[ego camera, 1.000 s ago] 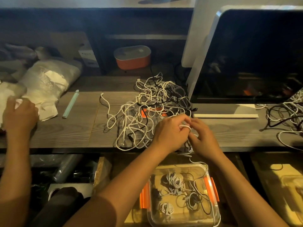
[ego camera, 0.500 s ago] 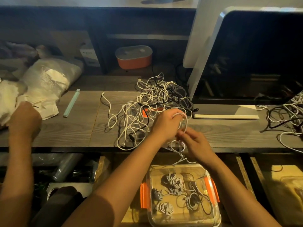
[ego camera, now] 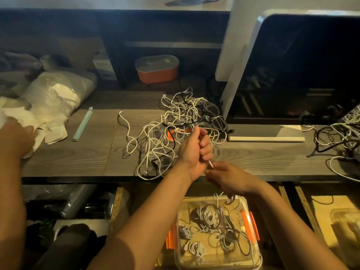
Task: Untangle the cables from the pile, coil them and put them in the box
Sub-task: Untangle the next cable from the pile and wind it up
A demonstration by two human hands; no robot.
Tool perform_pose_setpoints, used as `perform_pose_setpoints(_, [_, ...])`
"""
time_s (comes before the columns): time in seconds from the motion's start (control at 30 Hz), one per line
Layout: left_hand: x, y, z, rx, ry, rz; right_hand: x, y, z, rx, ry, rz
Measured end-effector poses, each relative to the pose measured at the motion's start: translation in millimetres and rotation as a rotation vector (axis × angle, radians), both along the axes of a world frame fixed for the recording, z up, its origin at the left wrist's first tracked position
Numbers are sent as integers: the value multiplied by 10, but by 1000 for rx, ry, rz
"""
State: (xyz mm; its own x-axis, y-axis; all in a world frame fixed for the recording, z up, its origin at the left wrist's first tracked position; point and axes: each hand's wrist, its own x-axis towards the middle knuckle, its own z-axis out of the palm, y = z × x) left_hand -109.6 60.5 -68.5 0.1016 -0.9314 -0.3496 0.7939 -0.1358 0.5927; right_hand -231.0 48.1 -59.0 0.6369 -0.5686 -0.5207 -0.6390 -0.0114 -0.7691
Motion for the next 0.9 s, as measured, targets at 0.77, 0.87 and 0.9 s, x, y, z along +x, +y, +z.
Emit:
perform_pose_setpoints(0.77, [167, 156, -418, -46, -1875, -594, -337, -184, 1, -537, 247, -124])
perform_pose_setpoints(0.87, [42, 209, -415, -16, -2021, -616, -358, -231, -44, -691, 349, -180])
perform_pose_setpoints(0.9, [12, 219, -390, -22, -2026, -631, -354, -237, -53, -723, 354, -214])
